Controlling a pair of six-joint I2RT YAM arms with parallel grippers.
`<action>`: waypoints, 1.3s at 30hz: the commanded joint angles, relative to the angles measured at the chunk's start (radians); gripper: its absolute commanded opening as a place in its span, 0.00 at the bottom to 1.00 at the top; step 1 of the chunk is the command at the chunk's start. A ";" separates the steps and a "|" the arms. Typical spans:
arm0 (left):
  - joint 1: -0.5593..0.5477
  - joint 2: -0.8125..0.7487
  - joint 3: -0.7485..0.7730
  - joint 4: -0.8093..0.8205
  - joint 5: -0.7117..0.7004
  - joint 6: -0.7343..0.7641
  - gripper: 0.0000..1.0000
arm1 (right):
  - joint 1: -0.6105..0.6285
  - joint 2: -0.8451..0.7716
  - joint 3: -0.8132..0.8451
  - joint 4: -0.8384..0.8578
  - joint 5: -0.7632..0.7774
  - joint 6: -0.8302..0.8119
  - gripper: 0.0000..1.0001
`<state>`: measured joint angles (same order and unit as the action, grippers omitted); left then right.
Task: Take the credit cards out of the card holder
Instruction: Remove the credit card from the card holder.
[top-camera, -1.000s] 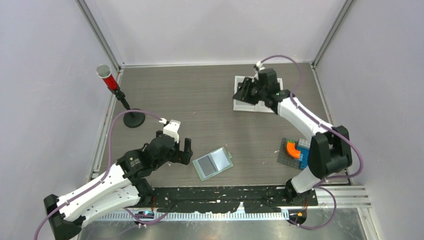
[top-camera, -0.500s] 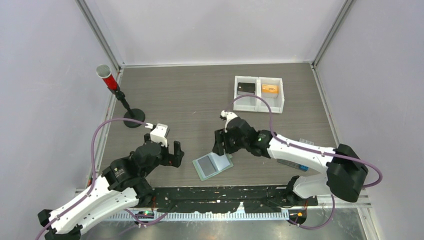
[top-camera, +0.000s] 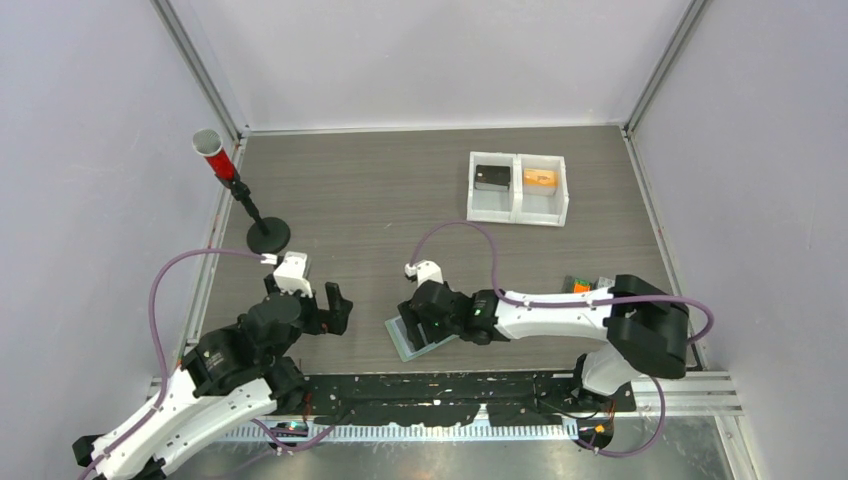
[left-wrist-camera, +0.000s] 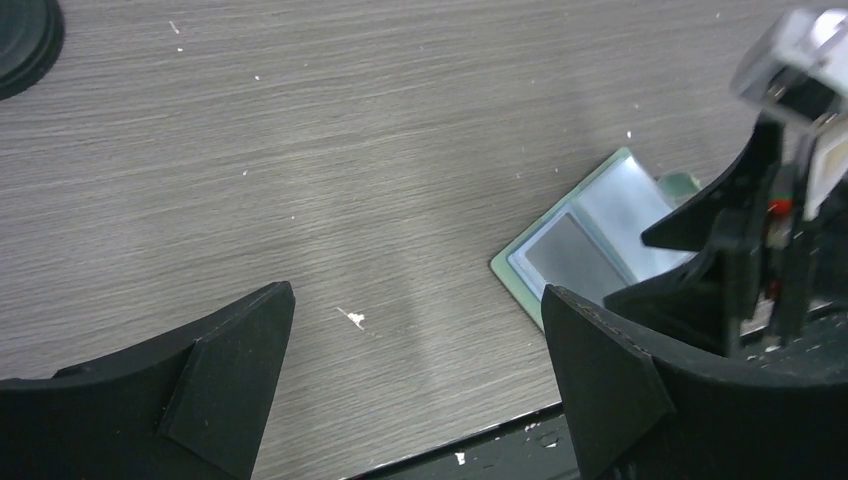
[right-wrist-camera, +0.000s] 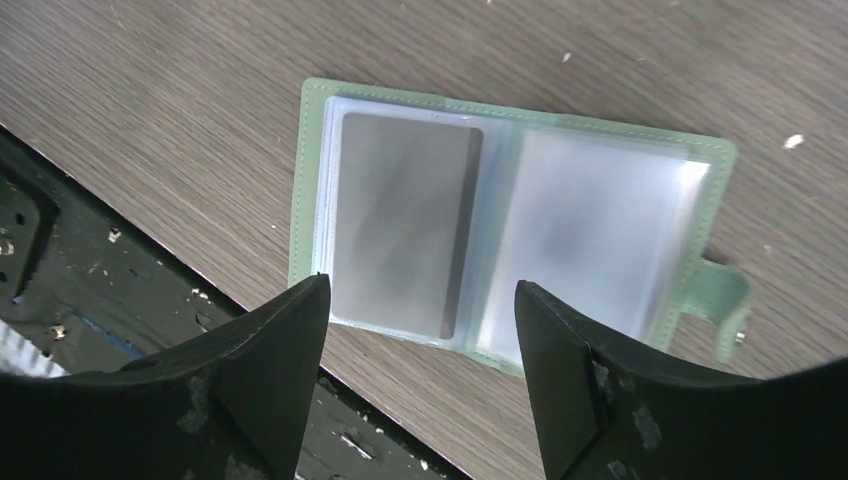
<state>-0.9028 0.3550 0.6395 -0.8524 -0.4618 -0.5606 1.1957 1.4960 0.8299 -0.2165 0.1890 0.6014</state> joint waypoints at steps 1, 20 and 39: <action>0.003 -0.032 0.003 -0.002 -0.041 -0.023 0.99 | 0.035 0.066 0.078 0.028 0.093 0.012 0.76; 0.003 -0.007 -0.028 0.005 -0.016 -0.088 0.98 | 0.068 0.208 0.129 0.016 0.129 0.009 0.75; 0.003 -0.036 -0.033 0.002 -0.013 -0.170 0.97 | 0.079 0.164 0.154 0.057 0.084 0.025 0.70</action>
<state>-0.9028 0.3302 0.5728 -0.8665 -0.4614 -0.7288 1.2682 1.6474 0.9390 -0.1940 0.2817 0.6090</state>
